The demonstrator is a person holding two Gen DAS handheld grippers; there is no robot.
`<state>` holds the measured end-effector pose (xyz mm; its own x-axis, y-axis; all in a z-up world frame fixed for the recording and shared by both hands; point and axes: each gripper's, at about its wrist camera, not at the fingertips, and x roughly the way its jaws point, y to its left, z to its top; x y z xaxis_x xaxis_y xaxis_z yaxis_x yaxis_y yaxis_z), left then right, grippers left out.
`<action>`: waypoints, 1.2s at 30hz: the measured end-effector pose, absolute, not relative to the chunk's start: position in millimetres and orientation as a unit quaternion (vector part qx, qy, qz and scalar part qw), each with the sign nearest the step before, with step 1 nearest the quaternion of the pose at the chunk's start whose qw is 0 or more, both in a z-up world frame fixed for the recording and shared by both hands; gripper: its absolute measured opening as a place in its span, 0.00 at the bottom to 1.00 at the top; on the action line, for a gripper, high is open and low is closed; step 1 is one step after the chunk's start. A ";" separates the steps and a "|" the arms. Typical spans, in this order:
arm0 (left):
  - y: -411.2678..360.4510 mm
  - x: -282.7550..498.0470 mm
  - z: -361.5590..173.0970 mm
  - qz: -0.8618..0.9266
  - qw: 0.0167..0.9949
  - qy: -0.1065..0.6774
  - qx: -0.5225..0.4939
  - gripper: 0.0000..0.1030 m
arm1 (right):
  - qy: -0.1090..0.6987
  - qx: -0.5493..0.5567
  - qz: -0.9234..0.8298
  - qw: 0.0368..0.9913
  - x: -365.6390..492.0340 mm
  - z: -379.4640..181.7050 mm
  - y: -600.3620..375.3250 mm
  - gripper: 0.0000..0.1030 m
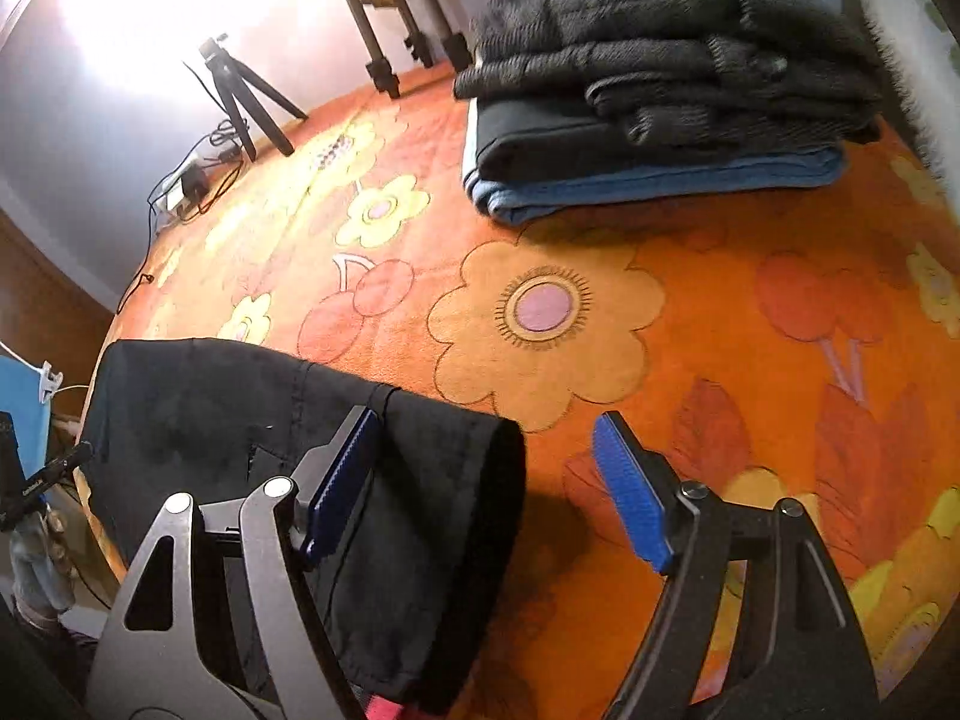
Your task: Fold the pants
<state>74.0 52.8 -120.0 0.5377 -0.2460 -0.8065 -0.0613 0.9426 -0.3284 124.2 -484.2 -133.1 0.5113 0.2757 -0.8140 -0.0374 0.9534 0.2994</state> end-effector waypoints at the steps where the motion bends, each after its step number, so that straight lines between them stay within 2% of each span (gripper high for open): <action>1: 63.8 71.9 -121.9 -0.042 0.862 0.476 -0.169 0.31 | 0.482 0.116 0.094 0.863 124.1 -133.0 -480.4 0.78; 7: 126.1 57.5 -131.2 0.038 0.862 0.467 -0.193 0.31 | 0.467 0.080 0.104 0.875 123.8 -134.8 -465.7 0.79; 9: 135.8 54.4 -136.9 0.043 0.861 0.464 -0.204 0.31 | 0.461 0.069 0.111 0.878 120.9 -134.7 -460.0 0.69; 11: 136.7 54.0 -138.2 0.042 0.862 0.462 -0.207 0.31 | 0.463 0.069 0.123 0.875 118.5 -135.1 -455.9 0.46; 15: 128.1 54.7 -138.3 0.049 0.867 0.463 -0.177 0.31 | 0.461 0.036 0.113 0.880 110.4 -133.6 -441.9 0.31; 17: 128.5 55.0 -138.4 0.048 0.868 0.462 -0.175 0.31 | 0.453 0.009 0.102 0.886 104.8 -124.2 -433.3 0.19; 20: 130.8 53.4 -138.9 0.040 0.871 0.455 -0.182 0.31 | 0.414 -0.037 0.088 0.905 88.1 -92.5 -417.7 0.12; 24: 130.6 52.5 -138.7 0.039 0.872 0.453 -0.181 0.31 | 0.379 -0.086 0.057 0.920 71.6 -65.6 -408.5 0.10; 28: 124.8 52.7 -137.8 0.044 0.874 0.456 -0.160 0.31 | 0.433 -0.149 -0.008 0.889 86.6 -105.2 -406.3 0.07; 30: 125.0 52.8 -137.7 0.044 0.873 0.458 -0.158 0.31 | 0.475 -0.128 -0.017 0.871 96.2 -123.0 -423.7 0.08; 32: 126.6 54.0 -136.8 0.047 0.869 0.464 -0.164 0.31 | 0.477 -0.108 -0.032 0.872 95.8 -116.8 -441.7 0.08; 33: 126.8 56.0 -135.2 0.052 0.865 0.470 -0.167 0.31 | 0.465 -0.105 -0.039 0.878 93.2 -108.3 -447.2 0.11; 34: 126.1 56.9 -132.2 0.057 0.864 0.470 -0.171 0.31 | 0.446 -0.105 -0.050 0.887 90.3 -94.2 -452.7 0.19; 35: 124.2 57.2 -126.2 0.054 0.867 0.461 -0.179 0.31 | 0.434 -0.099 -0.050 0.894 88.7 -83.9 -454.5 0.30; 36: 119.3 58.4 -117.1 0.043 0.872 0.450 -0.187 0.31 | 0.422 -0.090 -0.041 0.901 87.8 -74.1 -454.7 0.36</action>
